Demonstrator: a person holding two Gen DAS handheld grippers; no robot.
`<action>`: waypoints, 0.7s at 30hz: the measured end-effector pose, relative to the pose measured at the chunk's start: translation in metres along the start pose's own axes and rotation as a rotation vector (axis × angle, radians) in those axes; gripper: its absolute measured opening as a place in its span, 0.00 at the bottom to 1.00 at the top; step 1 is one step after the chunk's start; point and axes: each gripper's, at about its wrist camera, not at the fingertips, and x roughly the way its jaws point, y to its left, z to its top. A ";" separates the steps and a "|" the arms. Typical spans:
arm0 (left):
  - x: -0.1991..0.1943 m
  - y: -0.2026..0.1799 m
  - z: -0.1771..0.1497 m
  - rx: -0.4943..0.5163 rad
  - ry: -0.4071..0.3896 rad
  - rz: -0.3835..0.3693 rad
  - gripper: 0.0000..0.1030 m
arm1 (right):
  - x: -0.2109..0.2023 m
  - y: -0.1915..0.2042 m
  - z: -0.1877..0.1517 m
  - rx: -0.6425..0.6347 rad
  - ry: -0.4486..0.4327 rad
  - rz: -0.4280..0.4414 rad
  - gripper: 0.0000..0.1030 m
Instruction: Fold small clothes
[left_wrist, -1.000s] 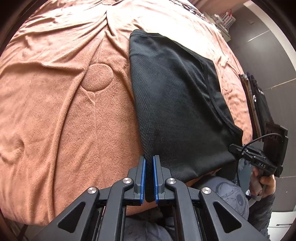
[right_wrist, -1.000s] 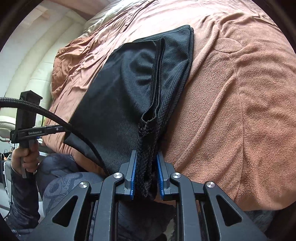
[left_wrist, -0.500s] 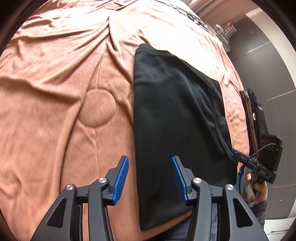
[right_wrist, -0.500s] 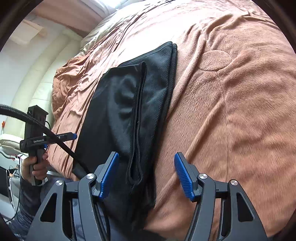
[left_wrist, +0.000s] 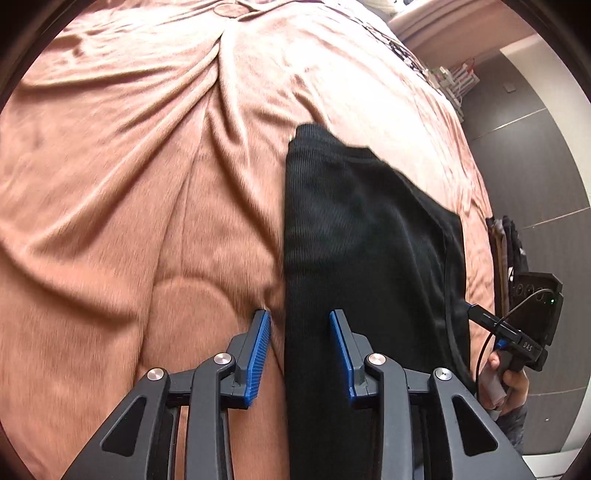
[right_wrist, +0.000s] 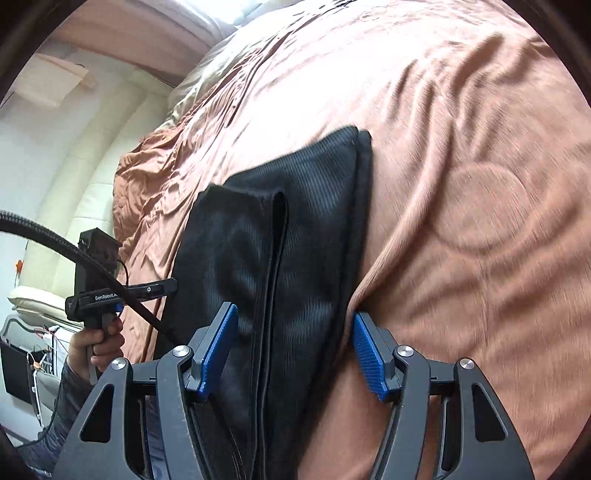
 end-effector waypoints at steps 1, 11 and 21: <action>0.000 0.000 0.005 0.004 -0.009 -0.003 0.33 | 0.003 -0.001 0.003 -0.003 0.001 0.004 0.58; 0.012 0.006 0.038 -0.010 -0.046 -0.046 0.29 | 0.018 -0.007 0.024 -0.013 -0.011 0.029 0.52; 0.022 0.011 0.061 -0.031 -0.095 -0.092 0.23 | 0.039 -0.008 0.039 -0.032 -0.004 0.094 0.45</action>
